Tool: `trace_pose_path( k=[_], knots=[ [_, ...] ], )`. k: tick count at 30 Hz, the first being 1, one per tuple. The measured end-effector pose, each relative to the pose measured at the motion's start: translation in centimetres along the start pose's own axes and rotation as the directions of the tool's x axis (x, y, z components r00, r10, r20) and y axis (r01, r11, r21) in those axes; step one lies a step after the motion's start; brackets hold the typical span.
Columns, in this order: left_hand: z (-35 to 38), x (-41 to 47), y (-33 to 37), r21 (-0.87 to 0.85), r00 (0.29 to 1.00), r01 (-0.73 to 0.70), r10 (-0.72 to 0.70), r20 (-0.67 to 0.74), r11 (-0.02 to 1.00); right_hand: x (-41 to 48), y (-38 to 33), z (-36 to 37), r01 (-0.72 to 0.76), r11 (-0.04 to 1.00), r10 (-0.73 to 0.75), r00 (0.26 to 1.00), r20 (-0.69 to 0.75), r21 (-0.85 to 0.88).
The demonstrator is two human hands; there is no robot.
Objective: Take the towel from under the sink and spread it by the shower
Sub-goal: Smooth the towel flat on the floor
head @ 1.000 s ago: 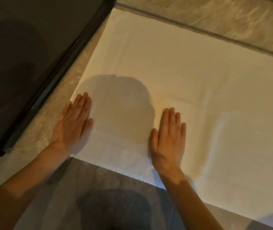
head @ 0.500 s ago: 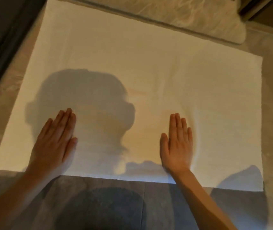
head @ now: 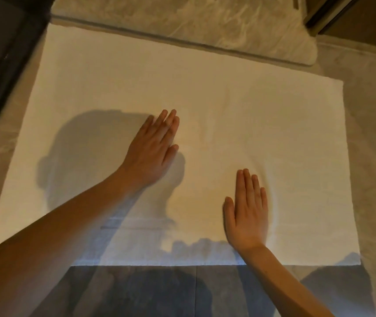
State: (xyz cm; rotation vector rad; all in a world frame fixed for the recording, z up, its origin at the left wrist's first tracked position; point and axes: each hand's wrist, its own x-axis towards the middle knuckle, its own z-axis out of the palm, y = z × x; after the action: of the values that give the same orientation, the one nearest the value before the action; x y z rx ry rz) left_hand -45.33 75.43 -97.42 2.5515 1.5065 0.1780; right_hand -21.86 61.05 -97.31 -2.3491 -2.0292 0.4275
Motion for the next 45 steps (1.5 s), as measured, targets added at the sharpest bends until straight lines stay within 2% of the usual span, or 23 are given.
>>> trace_pose_path(
  k=[3, 6, 9, 12, 14, 20, 23, 25, 27, 29, 31, 33, 37, 40, 43, 45],
  knots=[
    [1.5, 0.0, -0.8, 0.018, 1.0, 0.011, -0.012, 0.017, 1.0, 1.4, -2.8, -1.3, -0.007, 0.997, 0.01, 0.999, -0.038, 0.08],
    [1.7, 0.4, -0.8, 0.008, 1.0, 0.004, -0.004, 0.016, 1.0, 6.6, -9.1, -1.8, 0.141, 0.971, -0.122, 0.986, -0.11, 0.193],
    [1.5, 0.4, -0.7, 0.04, 0.999, 0.0, -0.001, 0.041, 0.999, 11.8, -13.6, -1.2, 0.201, 0.944, -0.187, 0.979, -0.079, 0.261],
    [1.6, 0.3, -0.8, 0.035, 0.999, 0.004, -0.006, 0.031, 0.999, 13.2, -10.9, -0.3, 0.256, 0.957, -0.252, 0.967, -0.046, 0.138],
    [1.8, 0.4, -1.0, 0.04, 1.0, 0.006, -0.008, 0.027, 0.999, 13.3, -6.6, -0.2, 0.233, 0.97, -0.23, 0.972, -0.058, 0.066],
    [1.9, 0.4, -0.9, 0.039, 0.998, 0.025, -0.027, 0.059, 0.999, 13.4, 4.6, -3.0, -0.039, 0.999, 0.035, 0.994, -0.103, -0.038],
    [1.8, 0.3, -0.9, 0.041, 0.998, 0.024, -0.027, 0.05, 0.999, 13.5, 5.0, -4.1, -0.121, 0.992, 0.119, 0.991, -0.06, -0.033],
    [1.7, 0.3, -0.8, 0.042, 0.999, 0.019, -0.021, 0.046, 0.999, 14.6, 1.6, -4.5, -0.064, 0.998, 0.063, 0.993, -0.105, -0.002],
    [1.6, 0.3, -0.7, 0.04, 0.999, 0.015, -0.017, 0.037, 0.999, 16.8, -4.0, -4.4, 0.136, 0.99, -0.13, 0.981, -0.142, 0.035],
    [1.6, 0.3, -0.7, 0.036, 1.0, 0.011, -0.012, 0.019, 0.999, 18.9, -9.5, -3.8, 0.304, 0.95, -0.296, 0.949, -0.106, 0.064],
    [1.7, 0.2, -0.8, 0.022, 1.0, 0.012, -0.013, 0.023, 1.0, 20.6, -11.8, -3.0, 0.372, 0.927, -0.37, 0.928, -0.032, 0.048],
    [1.7, 0.3, -0.9, 0.016, 1.0, 0.016, -0.017, 0.025, 1.0, 21.8, -10.1, -2.7, 0.374, 0.927, -0.374, 0.928, 0.004, -0.016],
    [1.3, 0.2, -0.4, 0.007, 0.999, 0.02, -0.021, 0.03, 1.0, 23.8, -3.3, -3.5, 0.212, 0.977, -0.213, 0.974, -0.081, -0.025],
    [0.7, 0.8, 0.7, -0.029, 0.999, 0.05, -0.049, 0.016, 0.998, 24.2, -2.2, -3.1, 0.2, 0.98, -0.201, 0.974, -0.102, -0.023],
    [0.4, 5.7, 2.1, -0.017, 0.994, -0.083, 0.082, -0.073, 0.996, 24.3, -2.5, -2.8, 0.205, 0.978, -0.208, 0.972, -0.112, -0.041],
    [0.3, 10.1, 2.3, -0.036, 0.991, -0.114, 0.111, -0.077, 0.993, 24.2, -2.4, -3.0, 0.191, 0.981, -0.194, 0.976, -0.095, -0.045]
  ],
)
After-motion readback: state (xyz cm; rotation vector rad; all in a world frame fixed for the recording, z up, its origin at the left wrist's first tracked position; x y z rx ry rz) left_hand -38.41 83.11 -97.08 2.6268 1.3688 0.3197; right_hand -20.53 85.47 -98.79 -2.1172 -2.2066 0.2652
